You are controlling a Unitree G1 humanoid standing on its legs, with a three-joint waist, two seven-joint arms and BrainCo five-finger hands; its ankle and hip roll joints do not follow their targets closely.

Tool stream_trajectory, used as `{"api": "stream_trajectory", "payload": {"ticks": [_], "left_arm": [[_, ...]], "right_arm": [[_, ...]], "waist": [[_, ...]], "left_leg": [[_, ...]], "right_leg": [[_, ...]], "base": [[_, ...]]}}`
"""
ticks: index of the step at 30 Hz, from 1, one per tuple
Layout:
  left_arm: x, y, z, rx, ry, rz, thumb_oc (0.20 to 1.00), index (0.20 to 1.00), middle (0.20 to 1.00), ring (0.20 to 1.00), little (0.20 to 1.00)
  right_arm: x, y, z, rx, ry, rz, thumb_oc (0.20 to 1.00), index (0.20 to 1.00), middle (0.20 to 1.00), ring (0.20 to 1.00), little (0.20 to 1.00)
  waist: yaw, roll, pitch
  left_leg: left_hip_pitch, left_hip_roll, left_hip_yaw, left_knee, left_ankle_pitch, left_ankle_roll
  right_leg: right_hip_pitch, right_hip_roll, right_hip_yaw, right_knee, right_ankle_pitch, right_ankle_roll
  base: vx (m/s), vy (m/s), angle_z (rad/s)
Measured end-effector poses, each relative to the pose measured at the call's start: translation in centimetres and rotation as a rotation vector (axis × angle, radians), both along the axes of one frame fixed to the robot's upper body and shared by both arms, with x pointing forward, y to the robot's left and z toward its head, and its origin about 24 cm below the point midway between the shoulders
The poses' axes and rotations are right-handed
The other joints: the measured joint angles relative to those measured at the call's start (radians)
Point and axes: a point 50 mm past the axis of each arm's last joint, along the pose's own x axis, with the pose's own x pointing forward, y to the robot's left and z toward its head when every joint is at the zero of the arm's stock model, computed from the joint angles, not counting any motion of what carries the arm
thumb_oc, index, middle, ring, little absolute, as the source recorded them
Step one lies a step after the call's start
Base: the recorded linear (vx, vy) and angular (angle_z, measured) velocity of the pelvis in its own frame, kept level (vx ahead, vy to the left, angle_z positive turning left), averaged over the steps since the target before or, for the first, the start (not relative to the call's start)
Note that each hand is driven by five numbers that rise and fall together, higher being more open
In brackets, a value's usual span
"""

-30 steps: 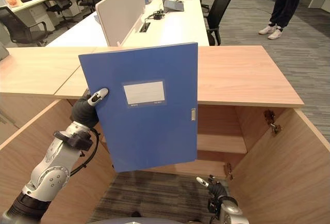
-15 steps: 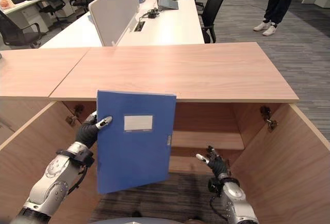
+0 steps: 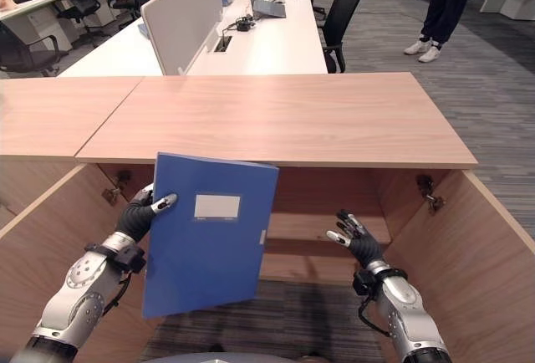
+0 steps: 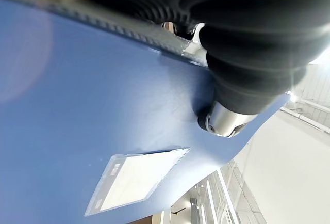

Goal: Put the empty folder in the office cabinet

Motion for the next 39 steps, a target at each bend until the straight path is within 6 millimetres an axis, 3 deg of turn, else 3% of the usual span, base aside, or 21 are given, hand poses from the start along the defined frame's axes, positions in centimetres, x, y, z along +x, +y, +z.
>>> {"api": "stream_trajectory", "payload": {"ticks": [7, 18, 22, 39], "left_arm": [[0.3, -0.5, 0.5, -0.003, -0.027, -0.060, 0.200, 0.200, 0.200, 0.200, 0.200], [1.3, -4.1, 3.1, -0.014, -0.143, -0.276, 0.200, 0.200, 0.200, 0.200, 0.200], [1.8, -4.5, 4.0, -0.006, -0.177, -0.303, 0.200, 0.200, 0.200, 0.200, 0.200], [1.9, -5.0, 4.1, -0.021, -0.182, -0.301, 0.200, 0.200, 0.200, 0.200, 0.200]], "right_arm": [[0.0, 2.0, -0.3, 0.040, 0.039, 0.164, 1.000, 1.000, 1.000, 1.000, 1.000], [1.0, 5.0, 0.1, 0.109, 0.044, 0.339, 1.000, 1.000, 1.000, 1.000, 1.000], [1.2, 5.8, 0.1, 0.115, 0.055, 0.403, 1.000, 1.000, 1.000, 1.000, 1.000], [1.0, 8.1, 0.3, 0.151, 0.044, 0.478, 1.000, 1.000, 1.000, 1.000, 1.000]], "waist": [[0.000, -0.005, -0.003], [0.002, -0.015, -0.005], [0.002, -0.019, -0.006], [0.002, -0.020, -0.006]], "left_leg": [[-0.011, 0.000, 0.000, 0.000, 0.002, -0.002], [-0.010, -0.001, -0.002, 0.000, 0.002, -0.002], [-0.010, -0.001, -0.002, 0.000, 0.002, -0.002], [-0.012, 0.000, 0.000, 0.000, 0.002, -0.002]], "right_leg": [[-0.010, 0.000, 0.000, 0.000, 0.002, 0.003], [-0.006, 0.001, -0.001, 0.000, 0.002, 0.003], [-0.005, 0.001, -0.002, 0.000, 0.002, 0.003], [-0.012, 0.000, 0.000, 0.000, 0.002, 0.003]], "base": [[0.00, 0.000, 0.00], [0.00, 0.000, 0.00], [0.00, 0.000, 0.00], [0.00, 0.000, 0.00]]}}
